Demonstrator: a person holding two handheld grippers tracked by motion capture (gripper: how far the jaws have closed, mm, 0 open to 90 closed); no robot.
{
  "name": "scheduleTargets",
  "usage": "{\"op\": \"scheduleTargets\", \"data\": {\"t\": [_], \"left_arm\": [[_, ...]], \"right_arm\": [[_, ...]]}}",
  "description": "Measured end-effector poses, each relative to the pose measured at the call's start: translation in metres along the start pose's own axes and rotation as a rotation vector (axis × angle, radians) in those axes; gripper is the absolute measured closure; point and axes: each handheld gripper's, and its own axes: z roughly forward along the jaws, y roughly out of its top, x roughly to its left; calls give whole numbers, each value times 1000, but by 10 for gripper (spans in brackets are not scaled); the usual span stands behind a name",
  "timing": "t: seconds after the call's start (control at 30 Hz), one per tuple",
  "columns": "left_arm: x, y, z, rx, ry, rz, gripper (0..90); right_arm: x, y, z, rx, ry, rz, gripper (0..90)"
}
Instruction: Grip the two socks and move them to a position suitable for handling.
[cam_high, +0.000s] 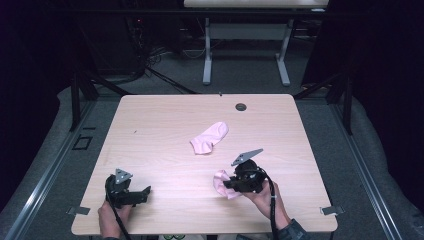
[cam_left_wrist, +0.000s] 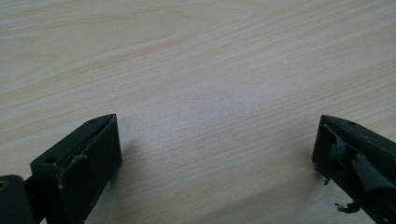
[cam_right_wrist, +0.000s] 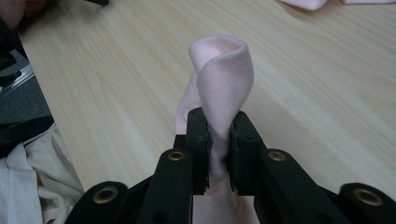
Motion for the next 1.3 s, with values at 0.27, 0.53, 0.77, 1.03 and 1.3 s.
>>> {"op": "scheduleTargets", "data": {"t": [0.27, 0.53, 0.77, 1.03, 1.3], "left_arm": [[0, 0, 0, 1, 0, -1, 11], [0, 0, 0, 3, 0, 1, 12], [0, 0, 0, 3, 0, 2, 12], [0, 0, 0, 3, 0, 0, 12], [0, 0, 0, 5, 1, 1, 12]], "right_arm": [[15, -15, 14, 46, 42, -8, 801], [23, -30, 34, 117, 54, -12, 801], [25, -38, 42, 135, 30, -26, 802], [26, -34, 36, 99, 23, -45, 394], [14, -17, 20, 52, 18, -45, 14]]}}
